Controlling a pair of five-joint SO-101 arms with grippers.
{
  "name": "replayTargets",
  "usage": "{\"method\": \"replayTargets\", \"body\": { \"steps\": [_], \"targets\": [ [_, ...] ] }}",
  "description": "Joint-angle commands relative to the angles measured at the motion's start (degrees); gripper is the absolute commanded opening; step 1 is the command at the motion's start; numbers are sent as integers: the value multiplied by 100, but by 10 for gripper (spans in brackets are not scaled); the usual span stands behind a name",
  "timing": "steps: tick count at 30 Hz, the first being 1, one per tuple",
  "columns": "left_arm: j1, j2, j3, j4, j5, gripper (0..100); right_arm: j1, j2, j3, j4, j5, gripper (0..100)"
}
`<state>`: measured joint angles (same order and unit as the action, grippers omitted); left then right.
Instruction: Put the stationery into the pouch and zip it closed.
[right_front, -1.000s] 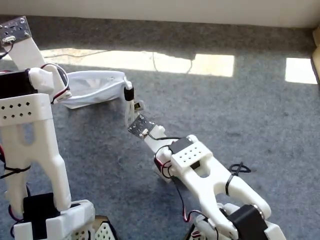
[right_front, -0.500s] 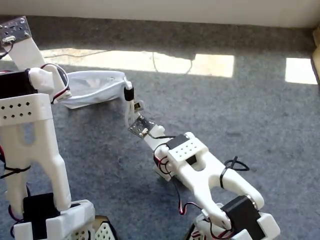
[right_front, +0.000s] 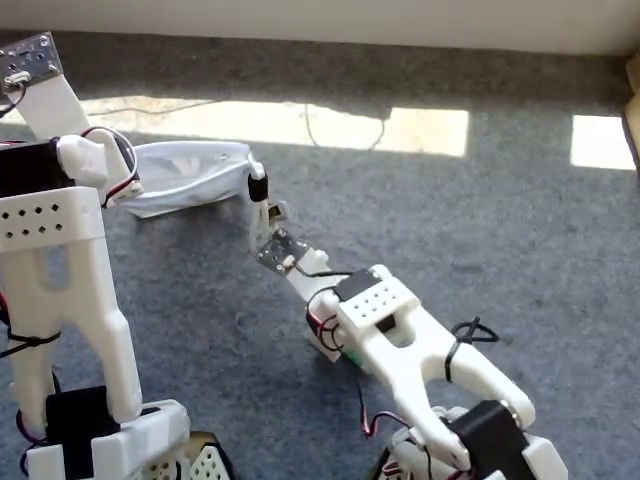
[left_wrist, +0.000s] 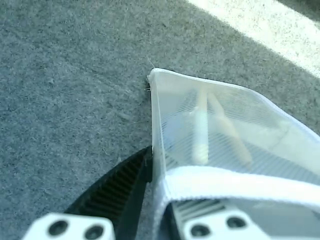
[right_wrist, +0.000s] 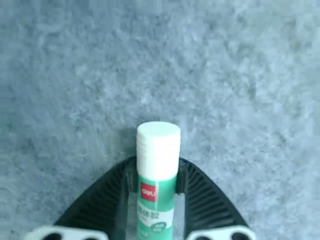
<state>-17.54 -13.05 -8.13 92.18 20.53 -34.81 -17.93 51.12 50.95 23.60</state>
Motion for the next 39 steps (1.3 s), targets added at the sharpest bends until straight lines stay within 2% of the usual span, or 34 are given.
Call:
{"method": "replayTargets", "body": {
  "steps": [1, 9, 18, 23, 29, 34, 39],
  "targets": [
    [224, -242, -92, -105, -62, 6, -40, -857, 31, 13, -53, 18],
    [778, -251, -110, -105, -53, 6, 541, -2035, 215, 75, -62, 18],
    [1675, -207, -1130, 220, -18, 6, 725, -2870, 215, 75, -62, 18],
    [2114, -198, -1244, 246, -18, 6, 1147, -3301, 215, 75, -62, 18],
    [2141, -40, -954, 246, 97, 6, 1402, -4426, 180, 479, -70, 17],
    [2132, 119, -831, 255, 88, 6, 1393, -5429, 40, 523, -747, 17],
    [2132, 110, -673, 237, 70, 6, 1051, -5684, -585, 435, -791, 17]
  ]
}}
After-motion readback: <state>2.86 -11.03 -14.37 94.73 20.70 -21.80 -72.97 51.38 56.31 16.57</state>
